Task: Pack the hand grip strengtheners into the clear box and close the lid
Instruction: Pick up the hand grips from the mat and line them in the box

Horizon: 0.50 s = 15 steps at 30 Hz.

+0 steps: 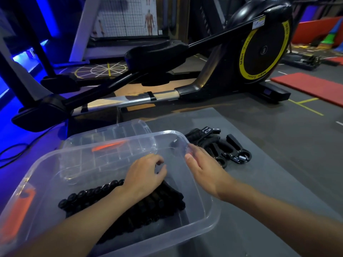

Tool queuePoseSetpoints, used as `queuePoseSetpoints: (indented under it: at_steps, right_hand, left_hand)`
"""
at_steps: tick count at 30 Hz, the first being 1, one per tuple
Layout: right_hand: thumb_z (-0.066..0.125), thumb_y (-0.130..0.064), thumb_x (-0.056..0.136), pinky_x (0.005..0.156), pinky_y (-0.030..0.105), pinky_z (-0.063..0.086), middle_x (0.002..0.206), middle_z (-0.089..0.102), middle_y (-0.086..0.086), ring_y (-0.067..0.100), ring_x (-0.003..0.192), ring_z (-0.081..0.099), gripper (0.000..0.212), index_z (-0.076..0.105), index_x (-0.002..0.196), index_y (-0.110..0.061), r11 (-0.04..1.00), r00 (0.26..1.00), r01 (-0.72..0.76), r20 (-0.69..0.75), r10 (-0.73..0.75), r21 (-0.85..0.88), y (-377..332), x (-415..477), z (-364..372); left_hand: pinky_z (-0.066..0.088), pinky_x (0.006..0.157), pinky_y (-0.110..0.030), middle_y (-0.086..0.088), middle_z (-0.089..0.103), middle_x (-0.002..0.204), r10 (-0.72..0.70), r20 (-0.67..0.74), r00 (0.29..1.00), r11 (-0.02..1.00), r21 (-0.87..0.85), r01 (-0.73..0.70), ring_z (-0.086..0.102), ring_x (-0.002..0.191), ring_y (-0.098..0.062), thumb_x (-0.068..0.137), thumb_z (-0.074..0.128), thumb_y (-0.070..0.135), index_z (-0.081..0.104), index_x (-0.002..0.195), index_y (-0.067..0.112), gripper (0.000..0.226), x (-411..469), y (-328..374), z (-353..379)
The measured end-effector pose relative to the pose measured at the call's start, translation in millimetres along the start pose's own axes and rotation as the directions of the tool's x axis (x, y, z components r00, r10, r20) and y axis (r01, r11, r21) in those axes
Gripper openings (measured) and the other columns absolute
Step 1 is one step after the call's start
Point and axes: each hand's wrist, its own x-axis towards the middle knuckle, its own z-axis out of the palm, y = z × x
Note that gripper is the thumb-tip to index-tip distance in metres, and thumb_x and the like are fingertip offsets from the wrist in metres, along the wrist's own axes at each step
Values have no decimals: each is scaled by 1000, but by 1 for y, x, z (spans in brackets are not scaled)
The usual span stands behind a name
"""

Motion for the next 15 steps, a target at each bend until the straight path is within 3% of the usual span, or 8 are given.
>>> queuePoseSetpoints:
  at_steps: [3, 5, 7, 10, 12, 15]
  right_hand:
    - [28, -56, 94, 105, 48, 38, 136, 54, -6, 14, 126, 48, 51, 47, 134, -31, 999, 999, -22, -35, 21, -38, 11, 16, -13]
    - [33, -50, 97, 101, 48, 39, 128, 57, -2, 20, 121, 51, 41, 50, 127, -29, 990, 994, -94, -59, 88, -102, 26, 36, -28]
    - [35, -50, 97, 98, 48, 40, 124, 58, -1, 24, 118, 51, 36, 51, 122, -29, 967, 992, -124, -64, 112, -221, 45, 59, -40]
    - [37, -53, 95, 100, 46, 37, 127, 57, 1, 26, 123, 48, 39, 50, 122, -29, 943, 989, -146, -67, 132, -298, 68, 98, -44]
    - [39, -55, 94, 104, 46, 32, 134, 53, 1, 25, 128, 44, 48, 46, 132, -28, 935, 988, -154, -56, 143, -319, 80, 126, -41]
    - [42, -60, 92, 107, 47, 29, 142, 47, 2, 24, 132, 41, 61, 40, 141, -25, 927, 993, -118, -15, 121, -355, 96, 165, -32]
  left_hand:
    - [51, 76, -36, 13, 60, 86, 162, -154, 975, 982, -71, -175, 58, 83, -11, 85, 50, 34, 65, 92, 22, 20, 22, 34, -22]
    - [48, 86, -37, 10, 61, 93, 205, -203, 958, 975, -41, -217, 56, 91, -12, 89, 47, 34, 64, 96, 20, 23, 45, 54, -29]
    - [34, 103, -38, 8, 58, 115, 122, -117, 986, 992, 33, -119, 52, 112, -16, 94, 44, 42, 61, 113, 23, 32, 73, 68, -28]
    - [24, 110, -46, 5, 44, 144, -60, 136, 989, 979, 201, 31, 41, 132, -20, 92, 30, 65, 44, 139, 31, 59, 104, 68, -11]
    - [25, 111, -53, 4, 42, 149, -105, 214, 971, 945, 326, 31, 40, 135, -23, 88, 21, 74, 39, 143, 34, 70, 111, 64, 0]
    - [25, 110, -52, 5, 41, 151, -123, 220, 968, 906, 422, 20, 34, 139, -21, 86, 15, 76, 39, 144, 35, 75, 108, 61, 7]
